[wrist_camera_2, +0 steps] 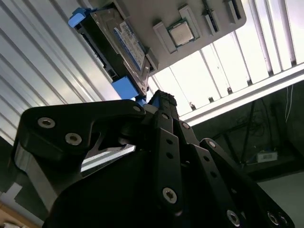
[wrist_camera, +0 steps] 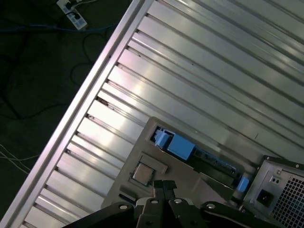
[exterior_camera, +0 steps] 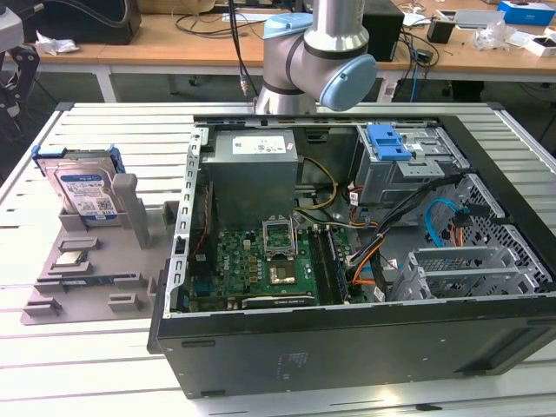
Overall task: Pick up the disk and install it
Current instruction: 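Pick up the disk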
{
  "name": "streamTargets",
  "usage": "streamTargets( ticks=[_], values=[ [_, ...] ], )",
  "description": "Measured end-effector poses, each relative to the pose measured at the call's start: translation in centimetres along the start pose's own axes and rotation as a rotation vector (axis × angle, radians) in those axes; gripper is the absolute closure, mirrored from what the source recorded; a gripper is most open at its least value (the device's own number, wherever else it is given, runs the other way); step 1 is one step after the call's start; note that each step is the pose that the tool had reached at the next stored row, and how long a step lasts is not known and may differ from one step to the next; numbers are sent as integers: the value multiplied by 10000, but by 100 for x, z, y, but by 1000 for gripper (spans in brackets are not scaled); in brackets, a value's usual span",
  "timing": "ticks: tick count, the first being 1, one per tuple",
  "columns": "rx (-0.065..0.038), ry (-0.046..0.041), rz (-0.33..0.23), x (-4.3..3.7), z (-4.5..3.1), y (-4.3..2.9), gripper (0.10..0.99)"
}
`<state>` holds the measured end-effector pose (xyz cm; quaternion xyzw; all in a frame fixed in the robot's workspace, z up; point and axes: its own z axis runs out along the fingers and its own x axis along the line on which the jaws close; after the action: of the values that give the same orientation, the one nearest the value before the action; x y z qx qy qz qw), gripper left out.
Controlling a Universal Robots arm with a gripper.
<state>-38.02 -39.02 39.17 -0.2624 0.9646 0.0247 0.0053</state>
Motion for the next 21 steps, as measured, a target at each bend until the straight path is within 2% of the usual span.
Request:
streamTargets(
  ticks=[21],
  values=[
    [-48, 92, -2050, 0, 0, 0, 980]
  ],
)
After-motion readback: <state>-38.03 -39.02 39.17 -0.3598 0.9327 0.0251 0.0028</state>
